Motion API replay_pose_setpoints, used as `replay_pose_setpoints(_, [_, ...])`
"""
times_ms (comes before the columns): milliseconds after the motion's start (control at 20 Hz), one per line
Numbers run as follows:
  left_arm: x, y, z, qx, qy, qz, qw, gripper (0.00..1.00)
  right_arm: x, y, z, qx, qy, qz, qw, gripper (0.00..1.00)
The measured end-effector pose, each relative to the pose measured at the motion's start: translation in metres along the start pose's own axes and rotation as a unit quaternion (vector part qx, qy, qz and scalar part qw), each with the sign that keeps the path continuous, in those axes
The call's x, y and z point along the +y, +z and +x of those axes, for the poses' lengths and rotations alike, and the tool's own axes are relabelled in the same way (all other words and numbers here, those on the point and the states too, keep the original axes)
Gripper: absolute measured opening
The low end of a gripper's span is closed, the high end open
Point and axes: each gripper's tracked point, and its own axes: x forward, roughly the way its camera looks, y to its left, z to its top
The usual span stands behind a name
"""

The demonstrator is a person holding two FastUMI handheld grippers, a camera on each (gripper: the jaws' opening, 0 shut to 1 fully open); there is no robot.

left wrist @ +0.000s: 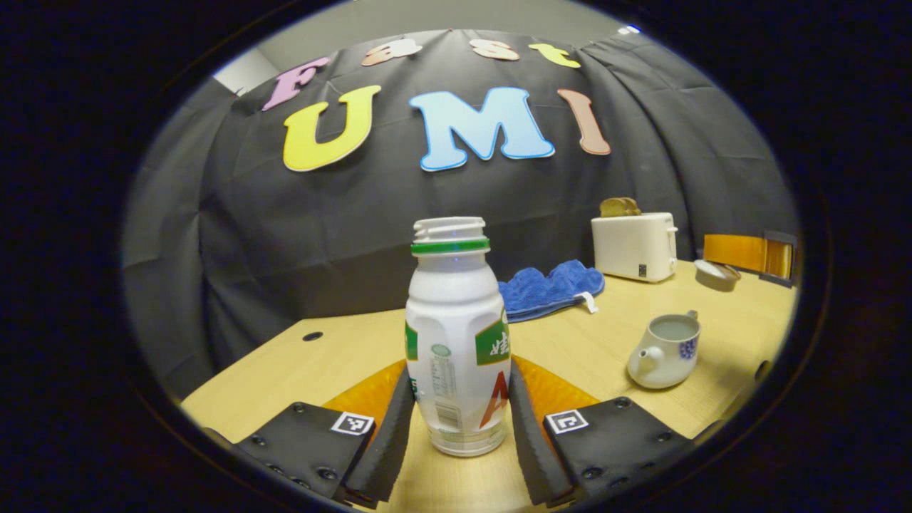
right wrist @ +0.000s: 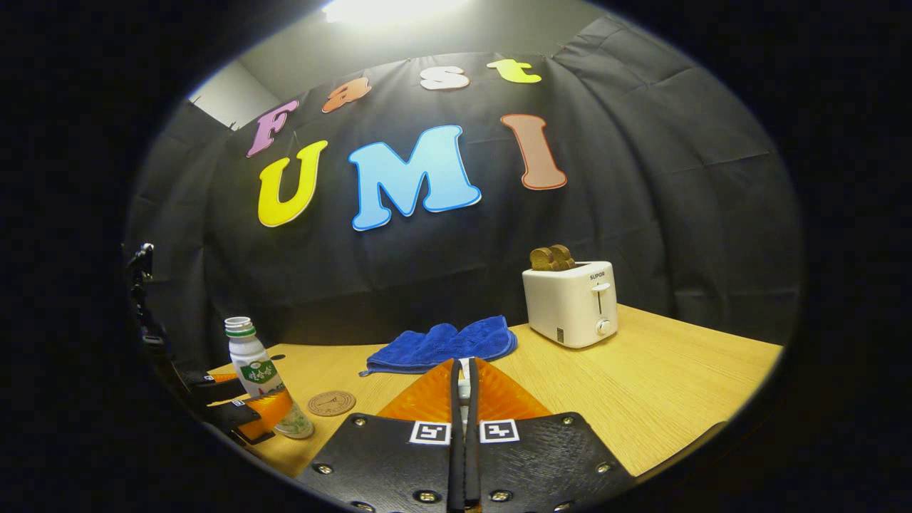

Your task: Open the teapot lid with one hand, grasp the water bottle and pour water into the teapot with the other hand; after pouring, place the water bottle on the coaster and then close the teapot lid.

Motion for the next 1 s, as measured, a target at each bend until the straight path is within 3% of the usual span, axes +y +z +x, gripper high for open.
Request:
replay_pose_setpoints(300, [-0.016, 0.011, 0.000, 0.003, -0.008, 0.111, 0.994, 0.73, -0.019, -0.010, -0.012, 0.013, -0.006, 0.000, 1.000, 0.00])
replay_pose_setpoints(500, [-0.022, 0.022, 0.003, -0.001, -0.003, 0.203, 0.979, 0.73, -0.034, -0.015, -0.021, 0.017, -0.012, -0.004, 1.000, 0.00])
replay_pose_setpoints(600, [-0.021, 0.029, 0.005, -0.001, 0.006, 0.257, 0.966, 0.77, -0.039, -0.018, -0.025, 0.020, -0.014, -0.004, 1.000, 0.00])
replay_pose_setpoints(800, [-0.023, 0.040, 0.008, 0.000, 0.015, 0.341, 0.940, 0.73, -0.048, -0.021, -0.031, 0.021, -0.018, 0.007, 1.000, 0.00])
replay_pose_setpoints(1000, [-0.034, 0.051, 0.009, -0.017, 0.019, 0.429, 0.903, 0.75, -0.052, -0.019, -0.034, 0.016, -0.022, 0.019, 0.999, 0.00])
